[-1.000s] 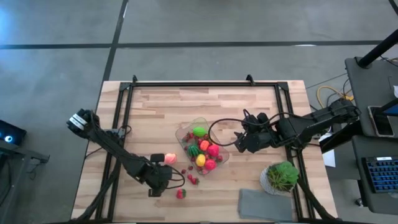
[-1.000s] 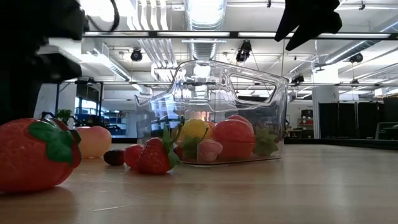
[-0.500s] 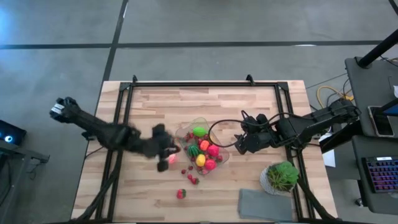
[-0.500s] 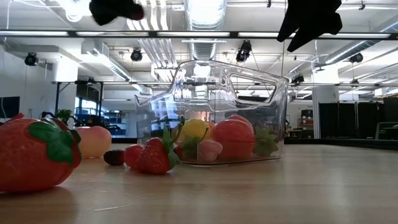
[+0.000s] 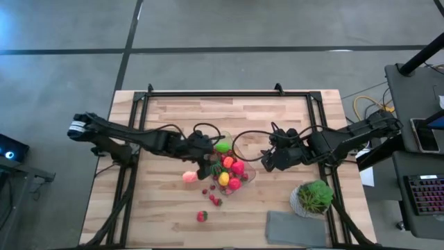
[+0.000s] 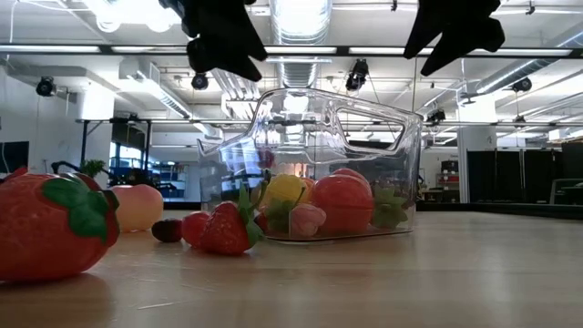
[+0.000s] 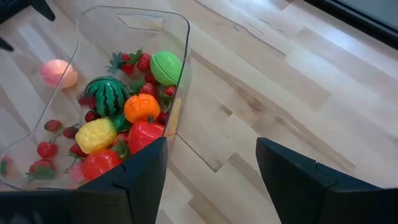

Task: Pick and placing Produce into tupperware
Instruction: Put the pink peach into the transparent bin

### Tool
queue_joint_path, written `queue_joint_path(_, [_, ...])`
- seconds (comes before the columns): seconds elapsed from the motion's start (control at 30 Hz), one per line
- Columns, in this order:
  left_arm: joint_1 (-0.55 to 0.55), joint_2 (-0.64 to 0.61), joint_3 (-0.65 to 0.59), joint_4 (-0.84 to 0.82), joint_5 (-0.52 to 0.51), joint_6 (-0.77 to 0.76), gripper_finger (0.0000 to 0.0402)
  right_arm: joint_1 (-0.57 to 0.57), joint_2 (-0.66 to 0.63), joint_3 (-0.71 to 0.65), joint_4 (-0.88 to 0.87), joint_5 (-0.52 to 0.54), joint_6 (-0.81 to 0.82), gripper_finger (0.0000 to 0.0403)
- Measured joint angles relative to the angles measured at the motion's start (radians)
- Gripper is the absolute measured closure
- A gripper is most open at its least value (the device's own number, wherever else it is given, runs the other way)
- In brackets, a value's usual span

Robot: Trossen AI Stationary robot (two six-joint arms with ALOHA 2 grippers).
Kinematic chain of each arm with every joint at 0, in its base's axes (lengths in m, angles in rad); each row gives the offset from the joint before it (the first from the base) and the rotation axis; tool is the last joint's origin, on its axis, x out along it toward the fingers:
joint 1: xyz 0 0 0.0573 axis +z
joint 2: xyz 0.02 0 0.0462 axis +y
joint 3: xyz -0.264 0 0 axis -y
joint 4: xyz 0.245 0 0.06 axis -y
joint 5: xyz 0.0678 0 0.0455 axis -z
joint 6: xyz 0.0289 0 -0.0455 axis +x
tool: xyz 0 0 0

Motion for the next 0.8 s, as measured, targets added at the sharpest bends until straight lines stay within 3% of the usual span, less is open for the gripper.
queue_joint_path(0.2, [-0.008,-0.047,0.046,-0.242,-0.001,-0.025,0.0150,0.000,0.000,0.000,0.006,0.001,0.000,0.0165])
queue_joint_path(0.4, [-0.039,-0.101,0.029,-0.558,0.010,-0.282,0.0133,0.000,0.000,-0.002,0.008,0.018,-0.009,0.0165])
queue_joint_path(0.53, [-0.075,-0.092,0.026,-0.597,0.010,-0.460,0.0131,0.000,0.000,-0.003,0.008,0.036,-0.010,0.0165])
queue_joint_path(0.8, [-0.100,-0.019,0.026,-0.597,0.002,-0.603,0.0131,0.000,0.000,-0.011,0.009,0.059,-0.011,0.0165])
